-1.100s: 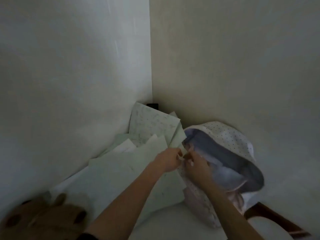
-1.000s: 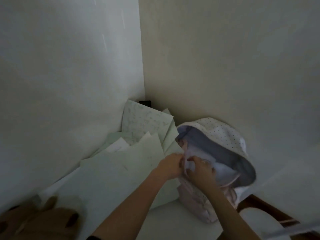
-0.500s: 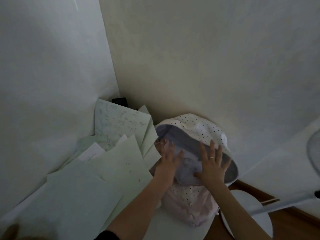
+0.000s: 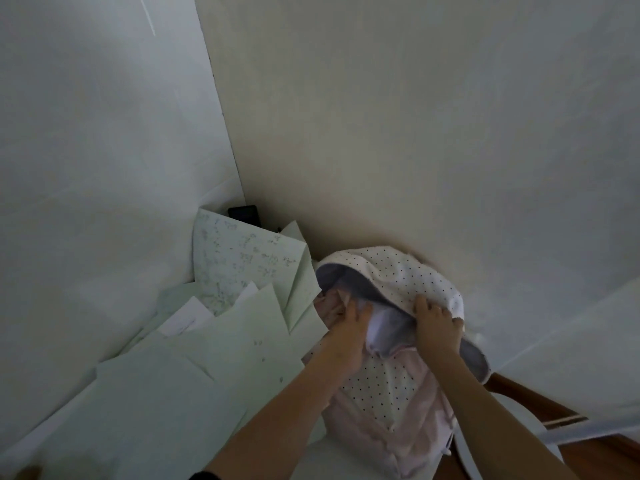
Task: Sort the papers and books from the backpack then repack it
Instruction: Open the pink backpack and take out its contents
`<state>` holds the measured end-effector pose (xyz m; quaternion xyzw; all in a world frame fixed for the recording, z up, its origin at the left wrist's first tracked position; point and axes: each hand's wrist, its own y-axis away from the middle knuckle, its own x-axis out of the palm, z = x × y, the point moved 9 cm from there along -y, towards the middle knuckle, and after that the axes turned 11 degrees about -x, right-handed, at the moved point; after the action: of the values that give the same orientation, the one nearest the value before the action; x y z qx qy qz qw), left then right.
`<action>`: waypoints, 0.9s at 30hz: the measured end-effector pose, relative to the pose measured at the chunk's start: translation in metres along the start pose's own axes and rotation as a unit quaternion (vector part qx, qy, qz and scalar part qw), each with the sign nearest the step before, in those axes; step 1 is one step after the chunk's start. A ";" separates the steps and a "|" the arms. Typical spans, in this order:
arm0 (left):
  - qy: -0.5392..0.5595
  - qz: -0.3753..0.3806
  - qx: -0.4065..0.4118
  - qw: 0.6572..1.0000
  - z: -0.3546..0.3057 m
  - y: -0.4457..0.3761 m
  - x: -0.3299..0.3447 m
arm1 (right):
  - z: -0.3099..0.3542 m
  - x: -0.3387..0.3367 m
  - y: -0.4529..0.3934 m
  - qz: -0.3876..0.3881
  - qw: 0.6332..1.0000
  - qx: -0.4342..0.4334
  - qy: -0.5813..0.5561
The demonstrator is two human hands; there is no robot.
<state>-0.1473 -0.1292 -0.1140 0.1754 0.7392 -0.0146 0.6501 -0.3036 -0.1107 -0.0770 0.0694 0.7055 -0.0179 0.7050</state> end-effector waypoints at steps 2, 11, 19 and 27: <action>0.022 -0.012 0.022 0.999 -0.007 0.008 -0.011 | -0.002 0.000 0.003 0.005 0.999 -0.010 -0.033; 0.200 -0.105 -0.021 0.974 -0.016 0.020 -0.077 | 0.025 -0.094 0.030 -0.194 0.960 -0.035 -0.200; 0.444 -0.290 0.021 0.848 -0.021 0.075 -0.181 | 0.061 -0.243 0.091 -0.446 0.855 -0.146 -0.221; 0.491 -0.488 0.069 0.719 -0.004 0.159 -0.286 | 0.103 -0.350 0.168 -0.535 0.720 -0.233 -0.377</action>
<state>-0.0806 -0.0479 0.1962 -0.1824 0.9349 -0.2922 0.0848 -0.1824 0.0177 0.2833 -0.4981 0.2834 -0.2521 0.7797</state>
